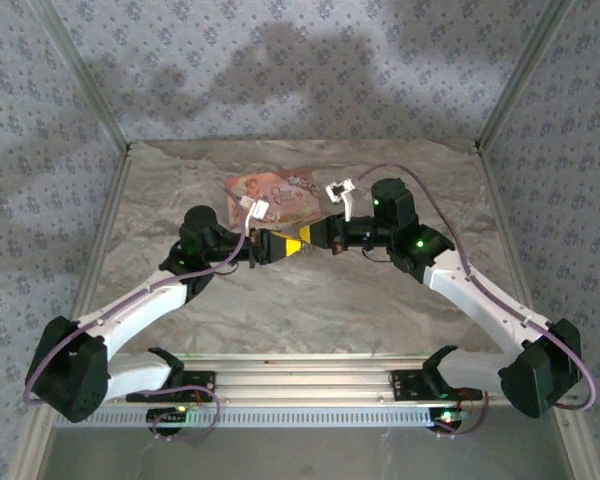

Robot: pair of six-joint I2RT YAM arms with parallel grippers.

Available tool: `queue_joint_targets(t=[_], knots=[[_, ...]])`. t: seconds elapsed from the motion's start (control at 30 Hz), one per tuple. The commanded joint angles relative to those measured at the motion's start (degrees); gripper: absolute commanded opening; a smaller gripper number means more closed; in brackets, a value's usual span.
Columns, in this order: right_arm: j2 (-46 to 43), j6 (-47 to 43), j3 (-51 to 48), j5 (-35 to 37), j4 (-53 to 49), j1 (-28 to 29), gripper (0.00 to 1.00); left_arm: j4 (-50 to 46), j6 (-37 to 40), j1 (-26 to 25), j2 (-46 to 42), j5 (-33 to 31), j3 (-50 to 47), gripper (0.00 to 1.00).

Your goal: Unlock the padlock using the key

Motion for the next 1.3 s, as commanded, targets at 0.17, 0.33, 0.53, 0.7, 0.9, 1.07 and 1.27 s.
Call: queue_joint_targets(t=[0.17,0.33,0.53,0.7,0.9,1.07,1.27], knots=[[-1.45,0.28,-0.37,1.71,-0.58,0.28,0.18,-3.15,2.74,1.74,-4.06,-2.84,-2.24,0.0],[-1.78,0.33,-0.47,3.84,-0.84,0.1,0.5,-7.12,4.04,3.53,-6.57,-3.74,-3.4,0.0],[-1.48,-0.2,-0.18,10.4,-5.28,-0.58,0.59,-16.44,9.09,5.37,-10.64,-6.11,-3.27,0.0],[2.88,-1.83,3.55,26.85,-17.14,-1.23,0.66,-37.72,18.13,8.73,-12.91,-16.32,0.9,0.0],[18.22,-0.8,13.95,35.68,-23.98,-5.16,0.67,-51.35,21.36,19.7,-10.09,-28.45,3.54,0.0],[34.09,-2.79,29.93,37.44,-27.36,-5.78,0.72,-51.58,21.99,27.24,-5.62,-34.24,4.08,0.0],[50.0,-4.68,46.79,40.14,-37.28,-5.85,0.72,-47.03,22.05,28.94,4.38,-35.36,6.81,0.0]])
